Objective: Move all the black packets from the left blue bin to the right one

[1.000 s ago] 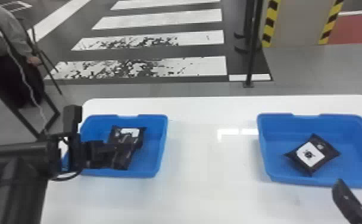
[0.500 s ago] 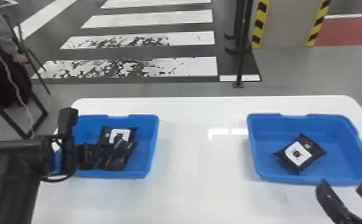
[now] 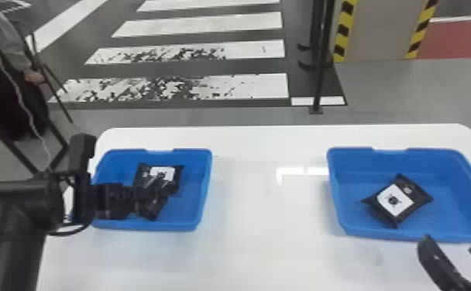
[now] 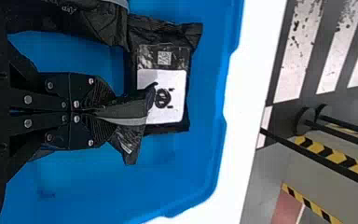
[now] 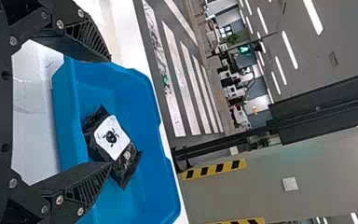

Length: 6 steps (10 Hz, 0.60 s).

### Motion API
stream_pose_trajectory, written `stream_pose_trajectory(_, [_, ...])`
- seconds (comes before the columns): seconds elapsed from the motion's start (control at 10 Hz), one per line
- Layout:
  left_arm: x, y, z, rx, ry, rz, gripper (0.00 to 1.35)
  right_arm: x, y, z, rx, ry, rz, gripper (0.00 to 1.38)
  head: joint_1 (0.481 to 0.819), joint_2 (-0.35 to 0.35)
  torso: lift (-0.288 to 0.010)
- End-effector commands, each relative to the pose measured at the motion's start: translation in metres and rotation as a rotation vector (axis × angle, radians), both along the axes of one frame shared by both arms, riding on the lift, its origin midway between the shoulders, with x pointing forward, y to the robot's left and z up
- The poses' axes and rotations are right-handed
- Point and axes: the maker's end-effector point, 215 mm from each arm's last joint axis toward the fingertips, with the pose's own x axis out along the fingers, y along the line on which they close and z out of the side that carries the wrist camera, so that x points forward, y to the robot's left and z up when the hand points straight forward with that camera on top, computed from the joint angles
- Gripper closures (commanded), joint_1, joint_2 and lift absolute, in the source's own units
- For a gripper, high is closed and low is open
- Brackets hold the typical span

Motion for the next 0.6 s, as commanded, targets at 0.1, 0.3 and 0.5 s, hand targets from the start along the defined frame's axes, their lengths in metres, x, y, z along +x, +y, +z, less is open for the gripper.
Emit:
stream_pose_trajectory(0.1, [-0.01, -0.028, 0.049, -0.047, -0.105, -0.059, 1.2, 0.002, 0.002, 0.005, 0.008, -0.011, 0.007, 0.25, 0.695, 0.134, -0.139])
stream_pose_trajectory(0.3, [-0.019, -0.077, 0.077, -0.126, -0.192, -0.151, 1.2, 0.009, 0.016, 0.026, 0.042, -0.057, 0.037, 0.25, 0.695, 0.109, -0.139])
stream_pose_trajectory(0.5, [-0.027, -0.148, 0.081, -0.239, -0.216, -0.282, 1.2, 0.022, 0.05, 0.05, 0.143, -0.111, 0.096, 0.26, 0.695, 0.057, -0.139])
